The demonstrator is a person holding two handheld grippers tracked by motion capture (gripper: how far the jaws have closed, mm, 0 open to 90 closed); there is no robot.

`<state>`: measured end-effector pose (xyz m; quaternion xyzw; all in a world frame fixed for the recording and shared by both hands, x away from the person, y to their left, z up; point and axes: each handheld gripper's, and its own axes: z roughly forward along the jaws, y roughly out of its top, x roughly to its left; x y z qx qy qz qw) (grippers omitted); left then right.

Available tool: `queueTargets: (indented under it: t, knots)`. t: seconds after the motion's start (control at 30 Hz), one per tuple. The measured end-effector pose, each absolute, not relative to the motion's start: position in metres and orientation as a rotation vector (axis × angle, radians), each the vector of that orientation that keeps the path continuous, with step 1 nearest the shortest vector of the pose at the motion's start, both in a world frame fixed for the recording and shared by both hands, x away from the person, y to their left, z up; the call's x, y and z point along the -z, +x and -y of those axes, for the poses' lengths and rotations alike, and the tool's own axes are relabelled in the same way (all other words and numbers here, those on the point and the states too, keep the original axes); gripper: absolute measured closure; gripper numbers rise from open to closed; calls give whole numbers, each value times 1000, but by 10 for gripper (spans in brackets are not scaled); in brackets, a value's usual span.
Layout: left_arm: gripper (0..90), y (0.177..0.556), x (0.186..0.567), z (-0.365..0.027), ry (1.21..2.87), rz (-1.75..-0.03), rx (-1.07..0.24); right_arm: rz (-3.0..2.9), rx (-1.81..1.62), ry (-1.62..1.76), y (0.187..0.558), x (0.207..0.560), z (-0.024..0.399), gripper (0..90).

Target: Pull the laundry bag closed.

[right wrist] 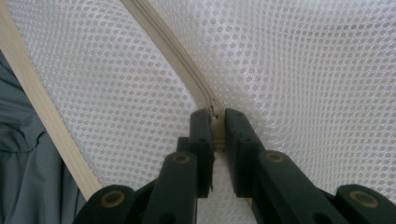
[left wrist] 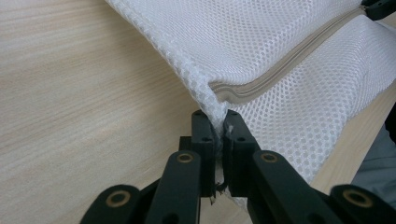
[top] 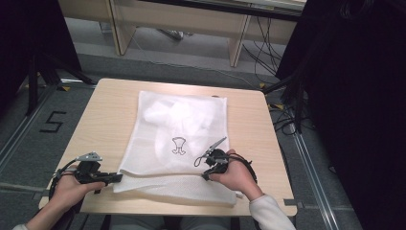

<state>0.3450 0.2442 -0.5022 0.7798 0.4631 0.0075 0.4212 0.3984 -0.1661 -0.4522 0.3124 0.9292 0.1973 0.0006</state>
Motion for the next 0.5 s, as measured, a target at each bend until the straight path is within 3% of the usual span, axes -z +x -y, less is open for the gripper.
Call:
queueTargets:
  t: [0.5]
  knots:
    - [843,345,502,-244,1953,-1160,-23,-2916,-608,976,396,451,172,827]
